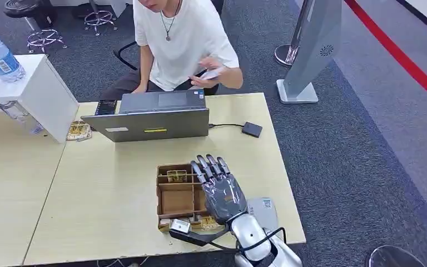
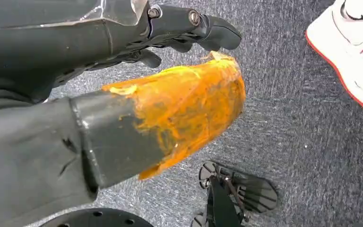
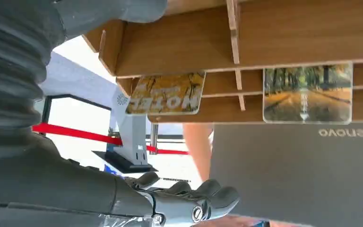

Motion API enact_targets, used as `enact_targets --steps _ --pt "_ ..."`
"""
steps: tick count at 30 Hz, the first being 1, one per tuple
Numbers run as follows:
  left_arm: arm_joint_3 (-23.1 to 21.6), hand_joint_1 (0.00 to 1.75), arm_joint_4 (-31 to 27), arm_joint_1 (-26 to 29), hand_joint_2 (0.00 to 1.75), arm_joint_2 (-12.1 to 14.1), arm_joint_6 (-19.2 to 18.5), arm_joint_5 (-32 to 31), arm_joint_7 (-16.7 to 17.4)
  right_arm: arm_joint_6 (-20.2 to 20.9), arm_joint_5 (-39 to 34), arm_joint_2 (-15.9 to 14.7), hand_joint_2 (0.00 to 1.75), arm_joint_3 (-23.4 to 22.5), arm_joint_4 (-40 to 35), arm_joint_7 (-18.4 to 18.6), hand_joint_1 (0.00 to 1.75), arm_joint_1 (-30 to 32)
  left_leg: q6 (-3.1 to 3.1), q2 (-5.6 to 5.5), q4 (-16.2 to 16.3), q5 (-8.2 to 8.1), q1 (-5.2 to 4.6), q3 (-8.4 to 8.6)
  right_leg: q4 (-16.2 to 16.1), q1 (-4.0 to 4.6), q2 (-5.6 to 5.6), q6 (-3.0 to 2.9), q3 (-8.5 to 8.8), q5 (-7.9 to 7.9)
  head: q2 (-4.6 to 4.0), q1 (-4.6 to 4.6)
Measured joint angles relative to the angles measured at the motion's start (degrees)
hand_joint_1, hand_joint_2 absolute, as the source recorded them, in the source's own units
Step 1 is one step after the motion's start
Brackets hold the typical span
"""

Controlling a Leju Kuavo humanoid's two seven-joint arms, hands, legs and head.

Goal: Pass the card to the sensor for recognition and then transmit it.

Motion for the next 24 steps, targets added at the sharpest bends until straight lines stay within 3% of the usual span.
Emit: enact_targets --steps 6,8,24 --pt "0.0 0.00 0.0 0.0 0.00 -0.2 -0.2 -0.1 -0.3 0.1 -0.5 0.0 1.75 -0.5 1.0 0.6 0.45 -0.6 0.00 0.00 0.0 0.00 0.00 0.00 0.0 0.00 0.00 0.00 0.00 0.00 0.00 0.00" --pt "0.0 0.00 0.0 0.0 0.00 -0.2 -0.2 -0.2 -0.4 0.1 -0.7 0.0 1.75 -0.8 1.2 0.7 0.63 -0.7 0.00 0.00 0.0 0.00 0.00 0.00 0.0 0.00 0.00 0.00 0.00 0.00 0.00 0.00" --pt "0.0 0.00 0.0 0.0 0.00 -0.4 -0.3 -0.2 -0.5 0.0 -1.3 -0.5 1.75 -2.5 0.3 1.1 0.59 -0.6 0.00 0.00 0.0 0.00 -0.01 0.00 0.0 0.00 0.00 0.00 -0.01 0.00 0.00 0.02"
